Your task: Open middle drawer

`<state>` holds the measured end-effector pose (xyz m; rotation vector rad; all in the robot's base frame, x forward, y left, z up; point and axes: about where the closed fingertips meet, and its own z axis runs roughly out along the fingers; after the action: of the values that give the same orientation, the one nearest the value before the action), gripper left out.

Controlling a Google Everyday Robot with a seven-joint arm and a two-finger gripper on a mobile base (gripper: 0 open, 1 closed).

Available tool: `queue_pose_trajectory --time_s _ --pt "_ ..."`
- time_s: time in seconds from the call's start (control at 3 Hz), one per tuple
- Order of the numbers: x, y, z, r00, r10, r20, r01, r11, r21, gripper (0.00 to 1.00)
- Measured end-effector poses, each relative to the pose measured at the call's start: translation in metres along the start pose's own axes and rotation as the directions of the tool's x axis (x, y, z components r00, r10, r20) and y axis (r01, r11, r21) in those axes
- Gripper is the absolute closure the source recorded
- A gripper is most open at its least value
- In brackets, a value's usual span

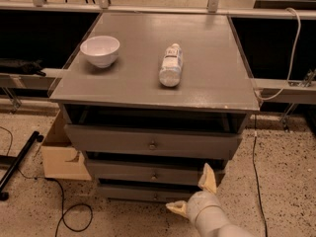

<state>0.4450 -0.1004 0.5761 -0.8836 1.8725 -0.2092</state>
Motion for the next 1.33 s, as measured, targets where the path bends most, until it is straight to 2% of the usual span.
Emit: queue_pose_trajectory --time_s 0.33,0.67,1.0,1.33 --pt "-0.001 -0.010 0.008 0.990 -0.132 -0.051 0.136 0.9880 0.073 0.00" --pt "-0.001 -0.010 0.008 0.990 -0.133 -0.051 0.136 0.9881 0.072 0.00" --pt "0.025 0.035 0.003 0.986 -0.139 -0.095 0.139 0.9903 -0.003 0.00" --pt "0.044 0.059 -0.001 0.983 -0.125 -0.134 0.119 0.9916 -0.050 0.00"
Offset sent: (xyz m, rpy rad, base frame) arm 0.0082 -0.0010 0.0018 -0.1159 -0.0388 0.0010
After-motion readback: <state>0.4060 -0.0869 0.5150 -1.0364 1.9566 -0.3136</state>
